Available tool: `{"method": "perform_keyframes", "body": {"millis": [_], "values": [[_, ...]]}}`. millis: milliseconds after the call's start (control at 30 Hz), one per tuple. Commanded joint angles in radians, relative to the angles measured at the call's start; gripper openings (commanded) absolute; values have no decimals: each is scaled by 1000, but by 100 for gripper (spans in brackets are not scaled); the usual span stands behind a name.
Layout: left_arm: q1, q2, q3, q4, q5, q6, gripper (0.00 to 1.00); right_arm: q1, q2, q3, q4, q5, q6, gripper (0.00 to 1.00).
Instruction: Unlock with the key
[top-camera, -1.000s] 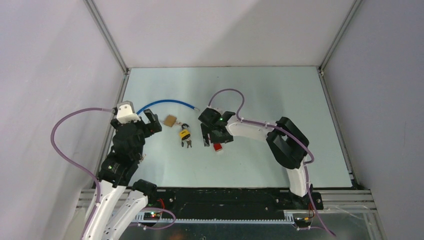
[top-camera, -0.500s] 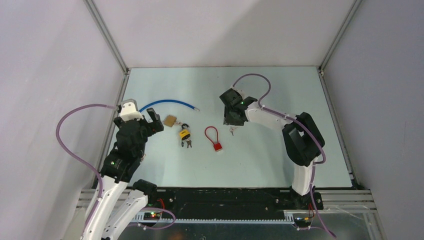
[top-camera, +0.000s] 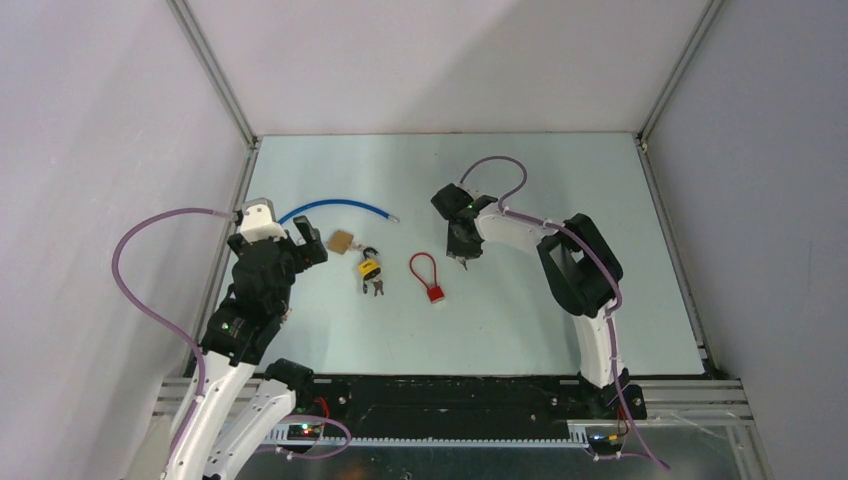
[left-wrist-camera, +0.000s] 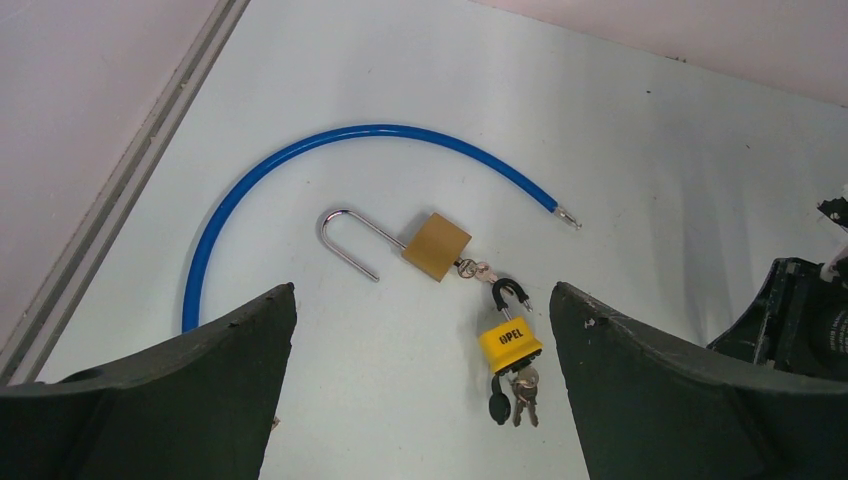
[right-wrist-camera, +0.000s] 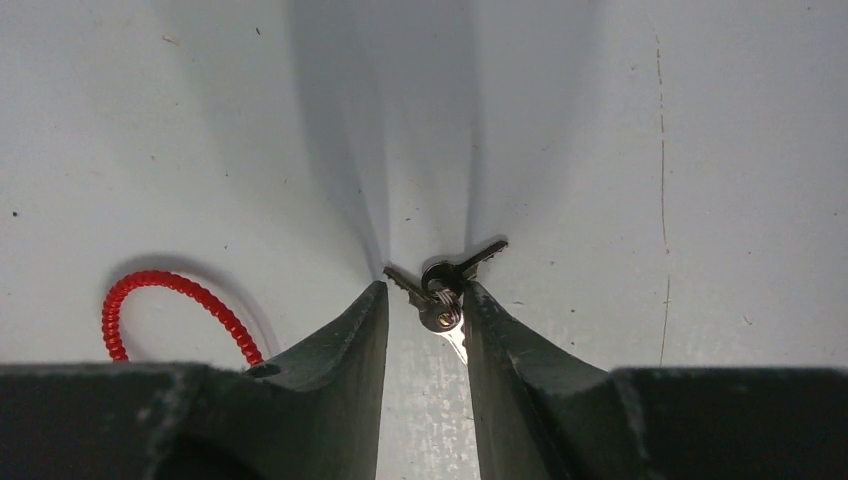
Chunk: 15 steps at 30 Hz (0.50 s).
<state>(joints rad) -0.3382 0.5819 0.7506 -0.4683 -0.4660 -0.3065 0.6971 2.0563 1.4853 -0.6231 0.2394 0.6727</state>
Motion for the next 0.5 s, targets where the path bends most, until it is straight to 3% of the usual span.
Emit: {"method": "perform_keyframes", "body": {"millis": [0,100,267,467], "values": [[-4,-1,1,35,10,-9,100,2,45,24,-29,-2,20,34],[-4,-1,1,35,15,-9,100,2,26,0,-17,-15,22,18],[-4,-7,5,34,64,-20,100,14,-106,-115,69,-34,-25,3],[-4,7,13,37,223,-107,100,51,-288,-262,180,-49,-109,0]]}}
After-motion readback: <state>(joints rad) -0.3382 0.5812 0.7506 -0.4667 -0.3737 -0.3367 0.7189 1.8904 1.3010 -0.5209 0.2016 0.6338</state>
